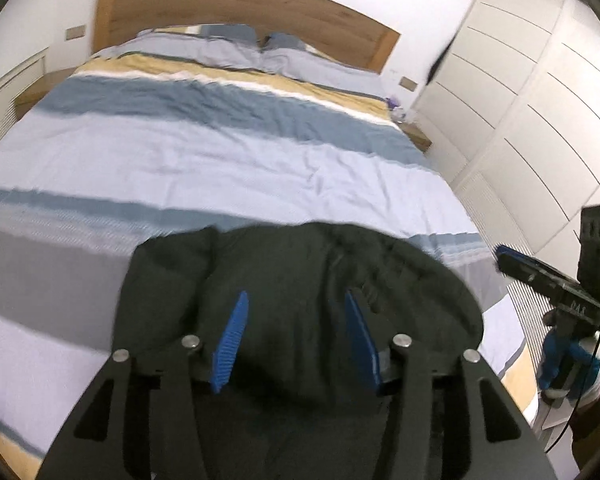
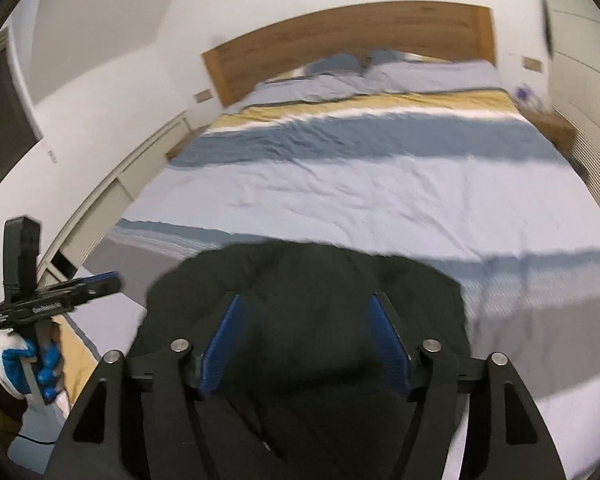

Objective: Fold large clothes
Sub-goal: 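Lay the hem over the jacket body and open both grippers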

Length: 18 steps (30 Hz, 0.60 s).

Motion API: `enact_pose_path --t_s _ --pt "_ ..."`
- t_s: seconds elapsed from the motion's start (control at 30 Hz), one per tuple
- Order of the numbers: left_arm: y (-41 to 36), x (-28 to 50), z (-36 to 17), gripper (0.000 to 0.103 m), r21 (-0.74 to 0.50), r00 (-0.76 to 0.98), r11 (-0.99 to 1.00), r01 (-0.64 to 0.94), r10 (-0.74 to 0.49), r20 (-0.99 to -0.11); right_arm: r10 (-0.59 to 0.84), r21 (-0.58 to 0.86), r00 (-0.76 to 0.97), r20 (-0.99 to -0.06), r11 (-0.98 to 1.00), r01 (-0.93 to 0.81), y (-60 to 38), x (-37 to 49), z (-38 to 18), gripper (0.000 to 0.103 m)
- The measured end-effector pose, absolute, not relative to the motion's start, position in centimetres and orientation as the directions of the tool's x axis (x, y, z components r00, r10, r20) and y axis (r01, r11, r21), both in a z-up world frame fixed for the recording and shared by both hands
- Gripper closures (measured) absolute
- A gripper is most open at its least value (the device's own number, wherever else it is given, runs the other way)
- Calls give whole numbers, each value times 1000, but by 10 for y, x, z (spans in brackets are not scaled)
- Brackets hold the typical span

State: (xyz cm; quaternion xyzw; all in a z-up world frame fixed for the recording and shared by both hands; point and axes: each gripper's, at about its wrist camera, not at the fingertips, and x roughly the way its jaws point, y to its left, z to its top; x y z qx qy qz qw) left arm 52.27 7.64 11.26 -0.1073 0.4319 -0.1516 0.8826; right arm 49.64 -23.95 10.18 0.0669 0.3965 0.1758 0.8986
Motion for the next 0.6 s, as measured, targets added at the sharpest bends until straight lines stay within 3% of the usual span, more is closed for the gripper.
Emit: enact_pose_path --t_s 0.27,0.6 --pt "30 574 73 51 -302 538 932 200 -362 -762 389 238 556 -734 915 -325 -188 546 73 30" --pt "29 511 -30 51 -200 505 951 235 -295 -811 342 185 412 -844 908 -376 -189 505 -28 27"
